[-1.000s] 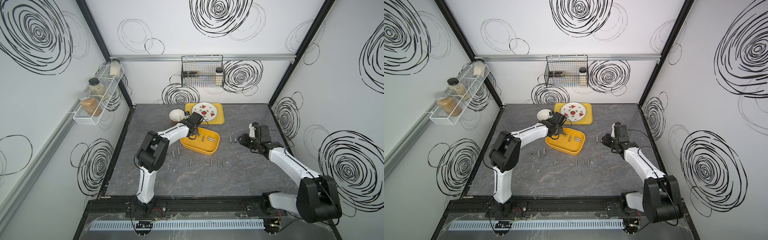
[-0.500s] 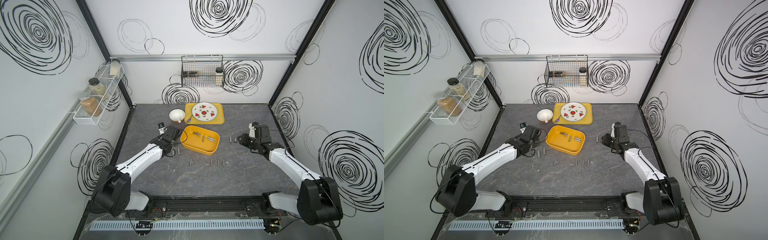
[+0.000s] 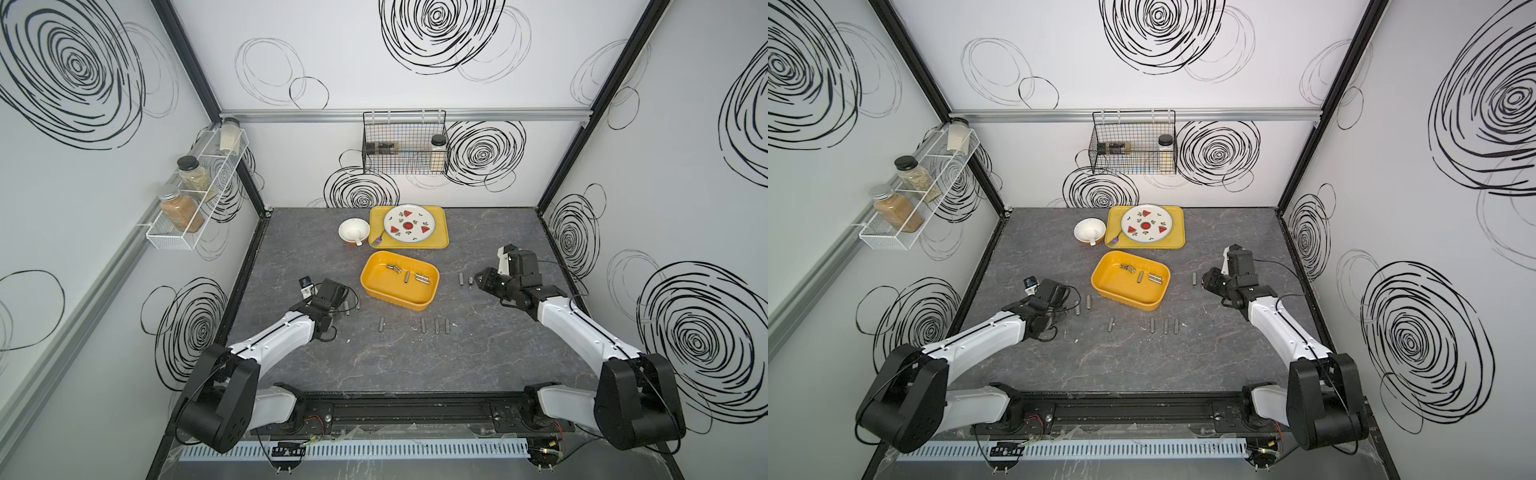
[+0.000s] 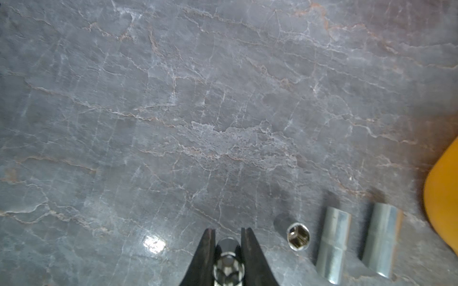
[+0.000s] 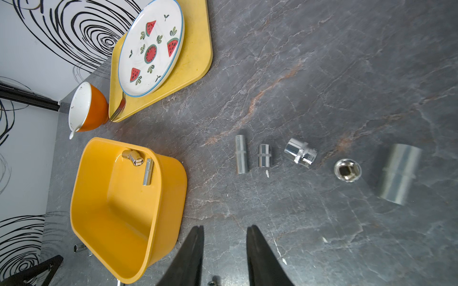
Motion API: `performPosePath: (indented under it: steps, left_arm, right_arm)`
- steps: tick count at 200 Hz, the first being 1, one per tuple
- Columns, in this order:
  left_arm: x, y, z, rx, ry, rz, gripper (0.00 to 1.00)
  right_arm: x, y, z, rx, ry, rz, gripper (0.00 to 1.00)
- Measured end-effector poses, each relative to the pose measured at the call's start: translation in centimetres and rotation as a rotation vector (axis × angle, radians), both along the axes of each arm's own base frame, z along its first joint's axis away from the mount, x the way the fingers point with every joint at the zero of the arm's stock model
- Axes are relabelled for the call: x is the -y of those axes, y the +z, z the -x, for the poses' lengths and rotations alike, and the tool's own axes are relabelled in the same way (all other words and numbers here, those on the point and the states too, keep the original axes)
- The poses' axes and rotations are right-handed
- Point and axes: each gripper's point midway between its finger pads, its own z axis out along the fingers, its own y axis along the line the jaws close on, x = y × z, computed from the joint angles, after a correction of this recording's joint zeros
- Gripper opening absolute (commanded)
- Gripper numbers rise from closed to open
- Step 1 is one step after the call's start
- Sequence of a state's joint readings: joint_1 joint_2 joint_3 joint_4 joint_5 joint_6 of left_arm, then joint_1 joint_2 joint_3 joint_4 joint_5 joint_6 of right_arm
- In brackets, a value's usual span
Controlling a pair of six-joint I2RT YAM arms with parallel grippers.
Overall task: Take out the socket from the storage box
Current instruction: Place the socket head at the center of the board.
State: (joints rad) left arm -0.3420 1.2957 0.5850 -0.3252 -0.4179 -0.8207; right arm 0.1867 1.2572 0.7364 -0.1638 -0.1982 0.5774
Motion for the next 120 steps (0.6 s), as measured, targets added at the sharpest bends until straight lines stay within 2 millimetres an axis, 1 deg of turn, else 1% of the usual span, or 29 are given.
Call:
performPosePath:
  steps: [14, 47, 71, 83, 93, 100, 120]
  left_arm:
    - [0.1, -0.3, -0.3, 0.000, 0.001, 0.009, 0.14]
    - [0.1, -2.0, -0.1, -0.057, -0.002, 0.013, 0.16]
    - [0.3, -2.2, -0.1, -0.065, -0.010, 0.020, 0.19]
    - [0.4, -2.3, -0.2, -0.070, -0.014, 0.023, 0.23]
    - [0.5, -2.3, -0.2, -0.072, -0.017, 0.026, 0.25]
    - [0.5, -2.4, -0.3, -0.073, -0.019, 0.028, 0.28]
    - [0.6, -2.4, -0.3, -0.076, -0.023, 0.031, 0.29]
  right_arm:
    - [0.0, -0.2, 0.0, -0.005, 0.000, 0.001, 0.34]
    - [0.0, -0.3, 0.0, -0.008, -0.002, 0.004, 0.34]
    - [-0.1, -0.3, 0.0, -0.008, -0.001, 0.003, 0.34]
    - [-0.1, -0.3, 0.0, -0.008, 0.000, 0.003, 0.34]
    - [-0.1, -0.3, 0.0, -0.009, 0.000, 0.003, 0.34]
    - [-0.1, -0.3, 0.0, -0.010, 0.001, 0.003, 0.34]
    - [-0.1, -0.3, 0.0, -0.010, 0.001, 0.003, 0.34]
